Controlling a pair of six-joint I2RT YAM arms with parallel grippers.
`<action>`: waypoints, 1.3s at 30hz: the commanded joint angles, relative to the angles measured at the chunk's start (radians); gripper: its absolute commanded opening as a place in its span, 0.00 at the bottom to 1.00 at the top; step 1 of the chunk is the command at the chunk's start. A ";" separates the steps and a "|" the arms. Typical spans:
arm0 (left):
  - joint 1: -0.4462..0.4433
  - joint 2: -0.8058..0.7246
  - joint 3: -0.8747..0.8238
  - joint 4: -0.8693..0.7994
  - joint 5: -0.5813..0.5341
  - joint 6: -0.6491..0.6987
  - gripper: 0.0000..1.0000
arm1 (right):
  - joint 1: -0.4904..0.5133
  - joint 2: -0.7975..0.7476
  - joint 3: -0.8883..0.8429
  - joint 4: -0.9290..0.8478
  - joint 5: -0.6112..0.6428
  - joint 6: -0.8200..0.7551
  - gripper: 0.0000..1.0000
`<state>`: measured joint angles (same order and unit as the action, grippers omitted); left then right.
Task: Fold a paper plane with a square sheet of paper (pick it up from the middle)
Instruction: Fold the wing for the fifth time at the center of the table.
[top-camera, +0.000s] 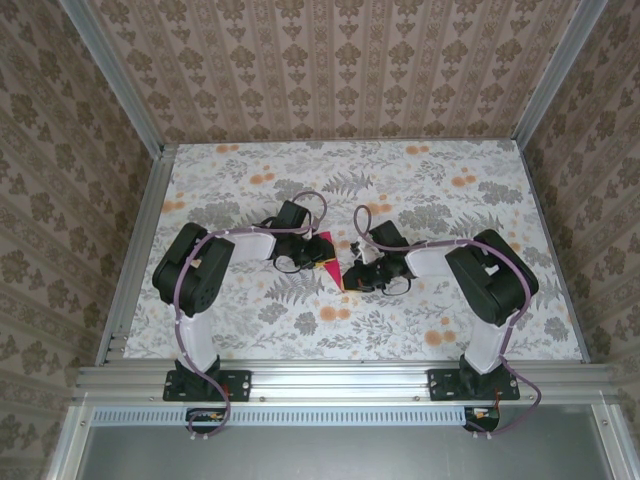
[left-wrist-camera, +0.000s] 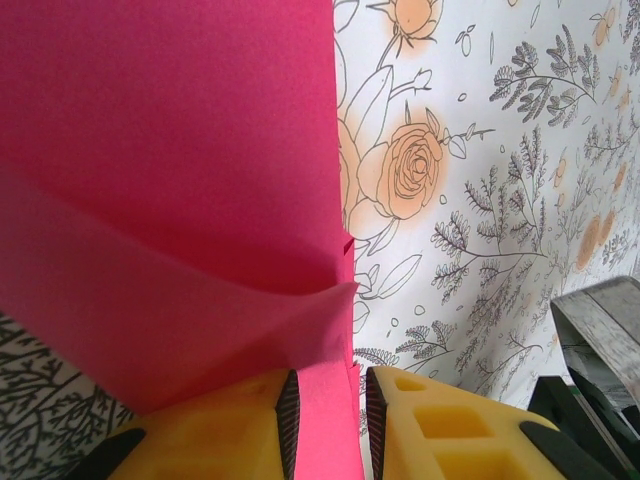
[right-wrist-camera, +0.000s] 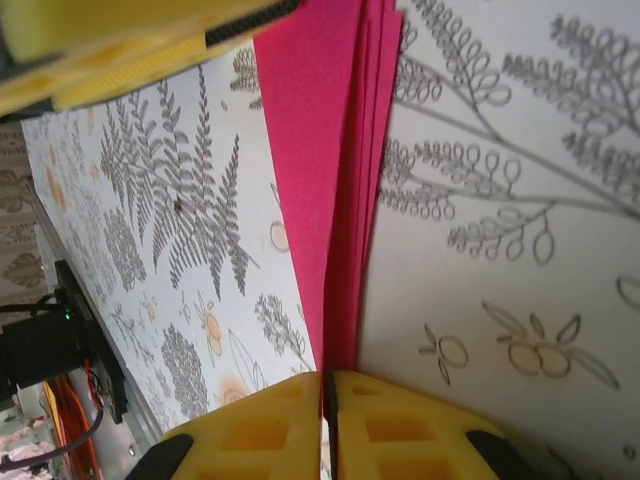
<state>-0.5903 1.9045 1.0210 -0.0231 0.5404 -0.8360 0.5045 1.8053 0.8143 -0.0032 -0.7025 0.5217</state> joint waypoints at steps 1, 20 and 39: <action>0.007 0.027 -0.002 -0.048 -0.052 0.024 0.28 | 0.009 -0.091 -0.013 -0.093 0.033 -0.007 0.17; 0.009 0.028 0.005 -0.049 -0.034 0.033 0.27 | 0.063 0.021 0.128 -0.080 0.037 0.007 0.16; 0.012 0.036 0.030 -0.066 -0.026 0.047 0.27 | 0.051 0.052 0.035 -0.106 0.047 -0.008 0.15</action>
<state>-0.5884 1.9106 1.0359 -0.0467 0.5446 -0.8181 0.5602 1.8412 0.8795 -0.0498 -0.6632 0.5259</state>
